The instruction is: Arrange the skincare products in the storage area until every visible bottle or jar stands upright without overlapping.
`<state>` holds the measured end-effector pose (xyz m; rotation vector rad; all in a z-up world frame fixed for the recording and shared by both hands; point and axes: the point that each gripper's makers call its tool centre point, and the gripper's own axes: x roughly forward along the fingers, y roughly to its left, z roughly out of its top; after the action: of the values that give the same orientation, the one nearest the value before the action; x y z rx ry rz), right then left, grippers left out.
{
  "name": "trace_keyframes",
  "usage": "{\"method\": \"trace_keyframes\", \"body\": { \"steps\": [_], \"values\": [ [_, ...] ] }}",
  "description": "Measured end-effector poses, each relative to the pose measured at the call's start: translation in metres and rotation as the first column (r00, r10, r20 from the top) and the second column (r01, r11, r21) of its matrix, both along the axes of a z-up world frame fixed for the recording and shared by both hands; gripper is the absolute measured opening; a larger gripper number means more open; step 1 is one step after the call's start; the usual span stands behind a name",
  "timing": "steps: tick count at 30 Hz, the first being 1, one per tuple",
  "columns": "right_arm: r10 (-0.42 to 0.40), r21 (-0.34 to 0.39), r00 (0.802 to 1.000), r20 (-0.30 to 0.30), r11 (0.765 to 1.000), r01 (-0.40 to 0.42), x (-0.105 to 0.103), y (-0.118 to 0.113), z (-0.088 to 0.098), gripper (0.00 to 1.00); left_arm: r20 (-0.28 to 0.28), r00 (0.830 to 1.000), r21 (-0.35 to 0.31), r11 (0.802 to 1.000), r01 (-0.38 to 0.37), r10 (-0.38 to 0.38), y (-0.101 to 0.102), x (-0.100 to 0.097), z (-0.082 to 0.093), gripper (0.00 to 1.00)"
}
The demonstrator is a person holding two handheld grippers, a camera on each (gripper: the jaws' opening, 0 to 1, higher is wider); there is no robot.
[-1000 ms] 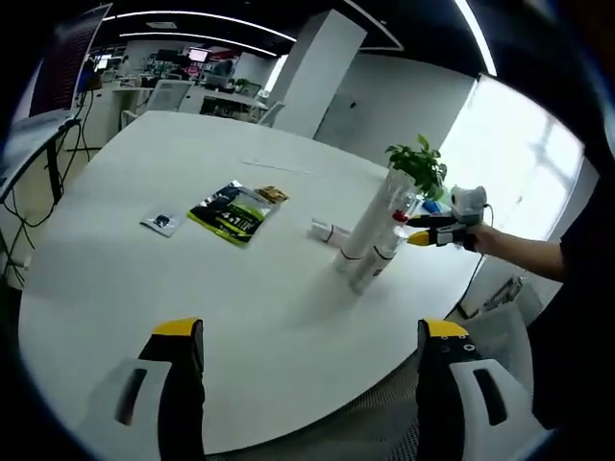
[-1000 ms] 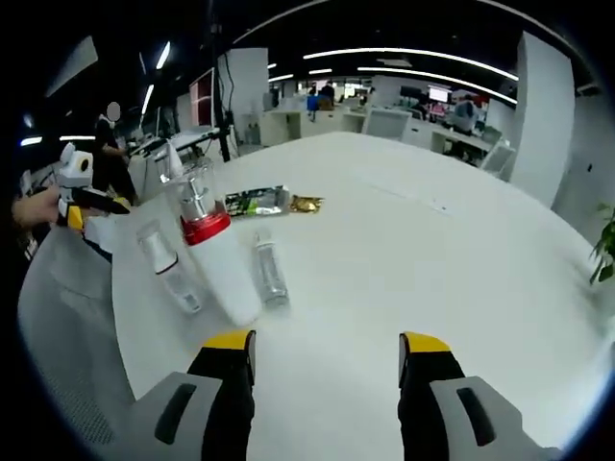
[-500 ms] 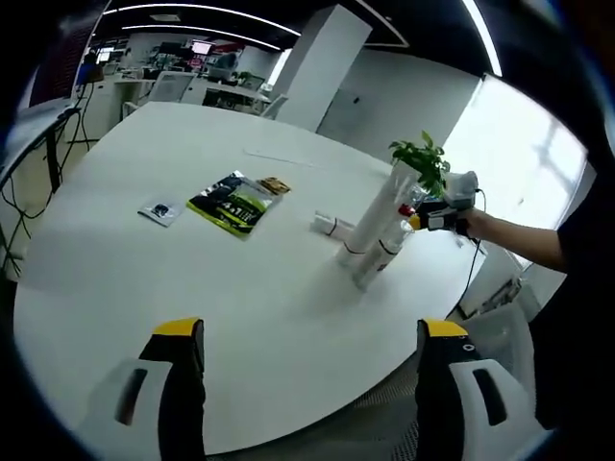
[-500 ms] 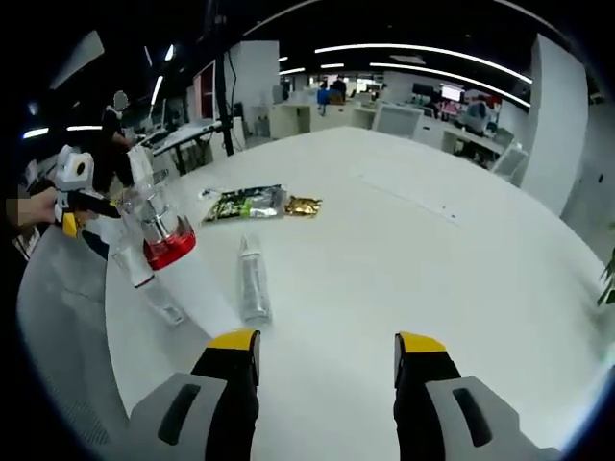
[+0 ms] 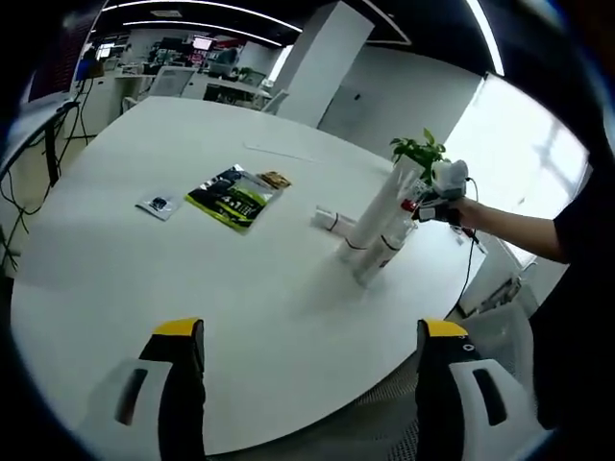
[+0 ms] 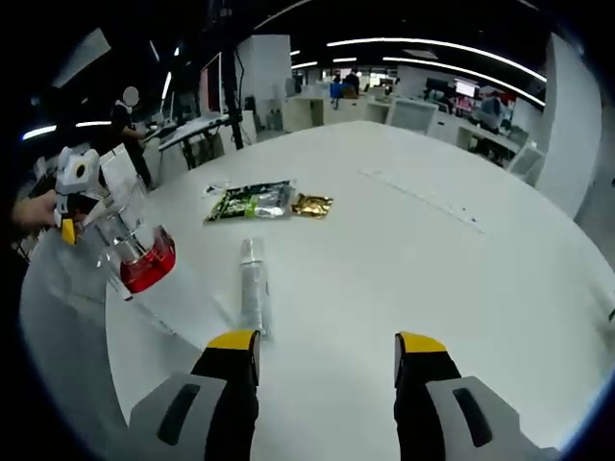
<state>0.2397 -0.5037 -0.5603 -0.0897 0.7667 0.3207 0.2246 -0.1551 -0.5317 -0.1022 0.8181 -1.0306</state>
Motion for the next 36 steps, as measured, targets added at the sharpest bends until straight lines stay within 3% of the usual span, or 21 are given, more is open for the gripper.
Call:
{"method": "trace_keyframes", "body": {
  "steps": [13, 36],
  "values": [
    [0.061, 0.047, 0.997, -0.055, 0.997, -0.059, 0.018, 0.009, -0.013, 0.53, -0.005, 1.0, 0.005, 1.0, -0.011, 0.011, 0.002, 0.002, -0.003, 0.84],
    [0.175, 0.073, 0.977, -0.118, 0.983, -0.167, 0.043, 0.051, -0.024, 0.5, -0.021, 0.999, 0.002, 0.999, -0.035, 0.035, 0.003, 0.006, -0.005, 0.84]
  ]
}}
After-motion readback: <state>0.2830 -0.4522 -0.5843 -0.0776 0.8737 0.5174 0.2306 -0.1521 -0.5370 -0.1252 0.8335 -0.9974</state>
